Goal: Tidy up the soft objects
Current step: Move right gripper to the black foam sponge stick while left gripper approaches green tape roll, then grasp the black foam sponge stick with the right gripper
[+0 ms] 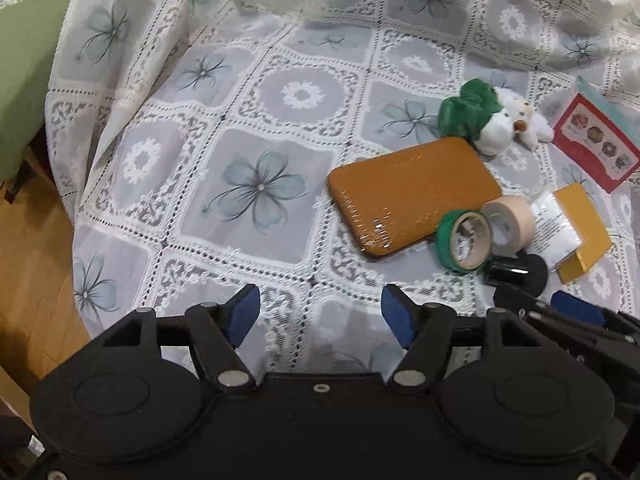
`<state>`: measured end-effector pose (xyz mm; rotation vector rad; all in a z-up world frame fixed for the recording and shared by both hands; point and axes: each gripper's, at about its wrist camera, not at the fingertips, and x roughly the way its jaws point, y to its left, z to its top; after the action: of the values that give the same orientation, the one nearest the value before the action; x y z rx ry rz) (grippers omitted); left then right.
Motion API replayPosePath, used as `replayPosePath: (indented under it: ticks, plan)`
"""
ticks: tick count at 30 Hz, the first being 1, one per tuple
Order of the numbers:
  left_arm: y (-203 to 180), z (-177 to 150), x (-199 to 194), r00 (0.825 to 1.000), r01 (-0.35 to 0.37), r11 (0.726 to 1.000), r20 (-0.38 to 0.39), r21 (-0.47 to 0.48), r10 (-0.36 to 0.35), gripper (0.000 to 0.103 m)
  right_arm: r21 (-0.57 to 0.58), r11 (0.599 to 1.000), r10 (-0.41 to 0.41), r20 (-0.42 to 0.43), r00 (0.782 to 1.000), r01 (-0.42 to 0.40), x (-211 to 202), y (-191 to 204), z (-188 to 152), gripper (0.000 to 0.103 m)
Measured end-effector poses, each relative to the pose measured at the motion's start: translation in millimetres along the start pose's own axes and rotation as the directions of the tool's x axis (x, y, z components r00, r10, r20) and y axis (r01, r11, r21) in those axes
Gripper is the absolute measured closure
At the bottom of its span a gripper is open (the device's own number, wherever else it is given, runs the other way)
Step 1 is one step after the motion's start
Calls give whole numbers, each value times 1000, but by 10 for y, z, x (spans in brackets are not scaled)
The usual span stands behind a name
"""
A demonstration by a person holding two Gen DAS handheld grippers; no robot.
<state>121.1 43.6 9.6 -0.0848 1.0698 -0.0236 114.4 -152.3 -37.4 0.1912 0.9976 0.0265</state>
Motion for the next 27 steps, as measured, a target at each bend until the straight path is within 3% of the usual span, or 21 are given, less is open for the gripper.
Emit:
replayPosePath:
  ticks: [7, 9, 11, 18, 23, 27]
  plan:
    - [65, -60, 45, 1000, -5, 1000, -17, -1, 5, 39, -33, 998, -52, -10, 999, 52, 177, 86, 50, 39]
    - [73, -77, 45, 1000, -5, 1000, -20, -3, 4, 39, -42, 998, -56, -9, 998, 56, 192, 102, 57, 49]
    - [77, -85, 40, 1000, -3, 1000, -22, -3, 3, 39, -47, 997, -56, -11, 998, 56, 193, 117, 61, 50]
    - [-5, -78, 6, 1000, 2, 1000, -10, 17, -2, 39, -58, 997, -53, -18, 998, 52, 94, 43, 14, 71]
    - [-106, -57, -11, 1000, 16, 999, -5, 30, -16, 39, -28, 998, -62, -11, 998, 62, 12, -33, -8, 71]
    - [-138, -68, -45, 1000, 16, 999, 2, 37, -16, 34, -13, 998, -54, 3, 999, 54, -6, -17, -14, 59]
